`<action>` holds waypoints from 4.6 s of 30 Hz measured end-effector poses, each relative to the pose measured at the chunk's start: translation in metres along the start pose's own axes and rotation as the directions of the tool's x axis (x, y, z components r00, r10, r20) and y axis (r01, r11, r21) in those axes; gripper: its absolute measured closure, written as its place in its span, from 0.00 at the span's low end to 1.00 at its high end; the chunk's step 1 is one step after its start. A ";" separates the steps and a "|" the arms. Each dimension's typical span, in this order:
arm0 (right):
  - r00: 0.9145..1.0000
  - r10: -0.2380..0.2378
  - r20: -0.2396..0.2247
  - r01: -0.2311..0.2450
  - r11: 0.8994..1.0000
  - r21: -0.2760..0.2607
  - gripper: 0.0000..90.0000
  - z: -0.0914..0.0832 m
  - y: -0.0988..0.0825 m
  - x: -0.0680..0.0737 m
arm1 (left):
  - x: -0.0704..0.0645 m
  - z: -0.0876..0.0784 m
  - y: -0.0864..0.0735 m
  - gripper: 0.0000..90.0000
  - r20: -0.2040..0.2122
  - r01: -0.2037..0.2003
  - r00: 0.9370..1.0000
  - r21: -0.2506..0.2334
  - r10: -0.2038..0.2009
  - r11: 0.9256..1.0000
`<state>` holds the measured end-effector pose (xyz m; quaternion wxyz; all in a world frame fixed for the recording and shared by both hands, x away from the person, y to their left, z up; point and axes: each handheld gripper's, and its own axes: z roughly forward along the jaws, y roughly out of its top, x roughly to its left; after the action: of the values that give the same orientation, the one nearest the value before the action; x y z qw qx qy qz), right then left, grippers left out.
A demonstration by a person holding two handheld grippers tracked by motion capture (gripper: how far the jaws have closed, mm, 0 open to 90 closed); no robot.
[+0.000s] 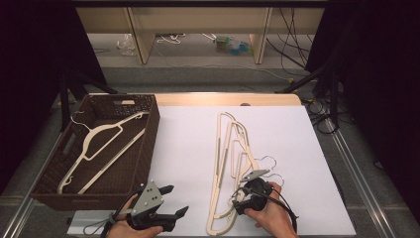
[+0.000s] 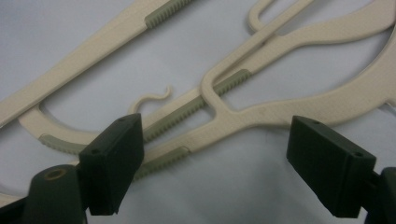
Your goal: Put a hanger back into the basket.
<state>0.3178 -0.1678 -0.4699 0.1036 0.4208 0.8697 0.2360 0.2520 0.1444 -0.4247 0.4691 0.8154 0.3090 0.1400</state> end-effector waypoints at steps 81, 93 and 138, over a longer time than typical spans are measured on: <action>0.997 -0.064 -0.044 0.072 0.974 0.215 0.73 -0.034 -0.029 -0.068 | 0.008 0.012 -0.006 0.32 0.083 0.018 0.996 0.015 -0.019 1.000; 0.997 -0.081 -0.011 0.081 0.958 0.275 0.64 -0.036 -0.032 -0.062 | 0.006 0.013 -0.007 0.32 0.088 0.038 0.995 0.019 -0.039 0.999; 0.944 -0.330 0.004 0.321 0.921 0.221 0.89 -0.063 -0.013 -0.038 | 0.023 0.162 0.058 0.37 0.131 -0.249 0.965 0.177 0.228 0.952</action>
<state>0.3087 -0.2253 -0.4225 0.1128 0.2840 0.9458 0.1101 0.3750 0.0278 -0.4606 0.3841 0.8946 0.1941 0.1204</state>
